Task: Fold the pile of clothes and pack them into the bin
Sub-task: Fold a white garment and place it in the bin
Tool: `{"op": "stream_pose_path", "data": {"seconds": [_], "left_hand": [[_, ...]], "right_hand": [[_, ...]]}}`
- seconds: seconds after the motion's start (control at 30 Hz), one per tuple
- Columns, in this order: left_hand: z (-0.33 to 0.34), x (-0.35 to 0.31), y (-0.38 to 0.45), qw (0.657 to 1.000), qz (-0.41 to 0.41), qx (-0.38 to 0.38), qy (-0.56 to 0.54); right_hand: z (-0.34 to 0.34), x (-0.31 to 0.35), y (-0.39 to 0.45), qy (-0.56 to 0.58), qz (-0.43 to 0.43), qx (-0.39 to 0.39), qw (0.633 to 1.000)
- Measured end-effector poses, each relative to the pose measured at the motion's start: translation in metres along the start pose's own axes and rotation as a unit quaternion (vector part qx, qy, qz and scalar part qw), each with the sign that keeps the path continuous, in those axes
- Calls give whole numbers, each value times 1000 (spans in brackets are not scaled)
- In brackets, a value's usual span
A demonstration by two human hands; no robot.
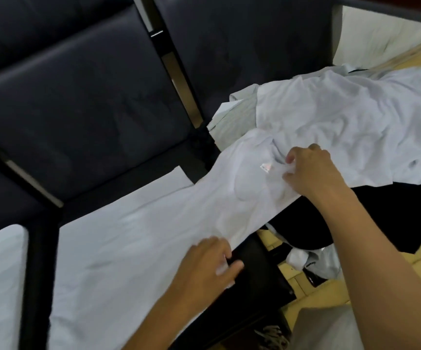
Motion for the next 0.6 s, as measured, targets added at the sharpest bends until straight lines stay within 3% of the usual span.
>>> {"op": "stream_pose_path", "data": {"seconds": [0.07, 0.27, 0.37, 0.47, 0.6], "left_hand": [[20, 5, -18, 998, -1, 25, 60], [21, 0, -28, 991, 8, -26, 127], [24, -5, -35, 998, -10, 31, 45], [39, -5, -48, 976, -81, 160, -124], [53, -12, -62, 966, -78, 201, -142]], "right_hand": [[4, -4, -3, -38, 19, 19, 999], [3, -17, -4, -11, 29, 19, 999], [3, -23, -2, 36, 20, 24, 999], [-2, -28, -2, 58, 25, 20, 998], [-15, -34, -7, 75, 34, -12, 997]]}}
Point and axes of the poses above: each hand's wrist, its own y-axis towards the middle knuckle, its own z-axis out of the palm, x = y × z, the point moved 8 cm from there along y, towards the middle knuckle, and after that the axes turned 4 degrees about -z, right-handed, at the moved point
